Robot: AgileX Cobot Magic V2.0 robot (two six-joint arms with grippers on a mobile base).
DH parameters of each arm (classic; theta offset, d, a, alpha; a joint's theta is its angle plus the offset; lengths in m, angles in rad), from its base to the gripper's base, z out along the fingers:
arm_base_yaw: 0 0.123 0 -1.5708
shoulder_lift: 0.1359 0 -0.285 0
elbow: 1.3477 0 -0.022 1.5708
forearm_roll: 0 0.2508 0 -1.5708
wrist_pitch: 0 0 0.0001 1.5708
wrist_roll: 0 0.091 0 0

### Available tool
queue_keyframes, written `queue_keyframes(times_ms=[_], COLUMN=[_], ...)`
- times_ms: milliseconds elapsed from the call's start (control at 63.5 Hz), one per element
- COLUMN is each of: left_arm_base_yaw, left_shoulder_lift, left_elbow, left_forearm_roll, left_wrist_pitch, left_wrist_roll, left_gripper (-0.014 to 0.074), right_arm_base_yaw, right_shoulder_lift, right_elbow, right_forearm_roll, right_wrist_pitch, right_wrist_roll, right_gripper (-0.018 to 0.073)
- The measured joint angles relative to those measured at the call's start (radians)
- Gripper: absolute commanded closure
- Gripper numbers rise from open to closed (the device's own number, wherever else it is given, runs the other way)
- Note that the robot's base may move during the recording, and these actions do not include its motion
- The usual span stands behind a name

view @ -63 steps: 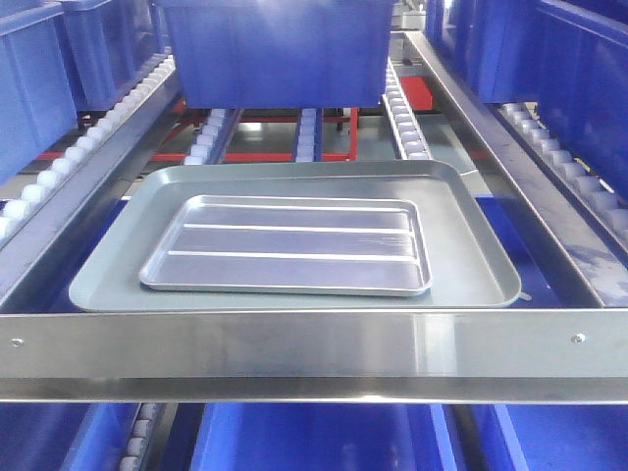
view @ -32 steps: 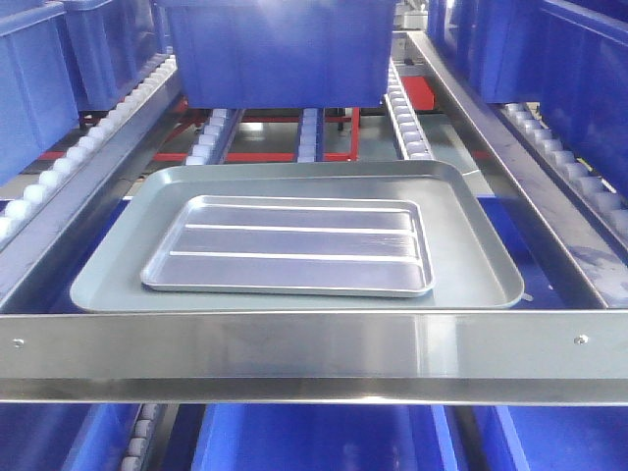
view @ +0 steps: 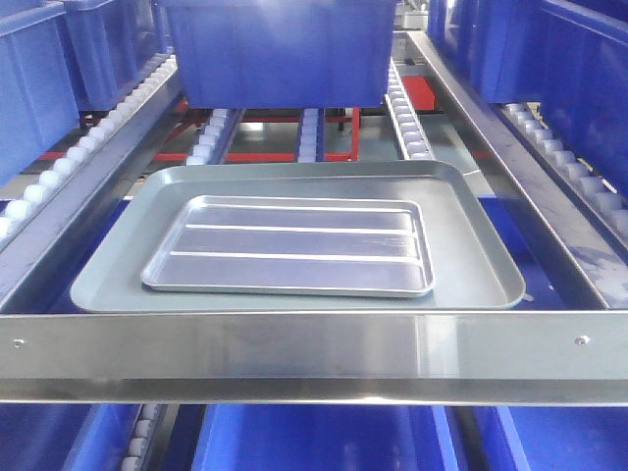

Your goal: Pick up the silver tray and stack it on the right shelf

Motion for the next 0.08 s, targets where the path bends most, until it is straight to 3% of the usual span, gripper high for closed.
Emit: queue_keyframes(times_ms=[79], left_arm_base_yaw=[0.000], left_shoulder_lift=[0.000], left_elbow=[0.000], left_forearm_roll=[0.000], left_wrist_pitch=[0.000], left_wrist_roll=[0.000], left_gripper=[0.0688], right_arm_base_yaw=[0.000], right_shoulder_lift=[0.000], right_elbow=[0.000], right_forearm_roll=[0.000], right_wrist_pitch=[0.000], right_wrist_roll=[0.000], right_gripper=[0.0510])
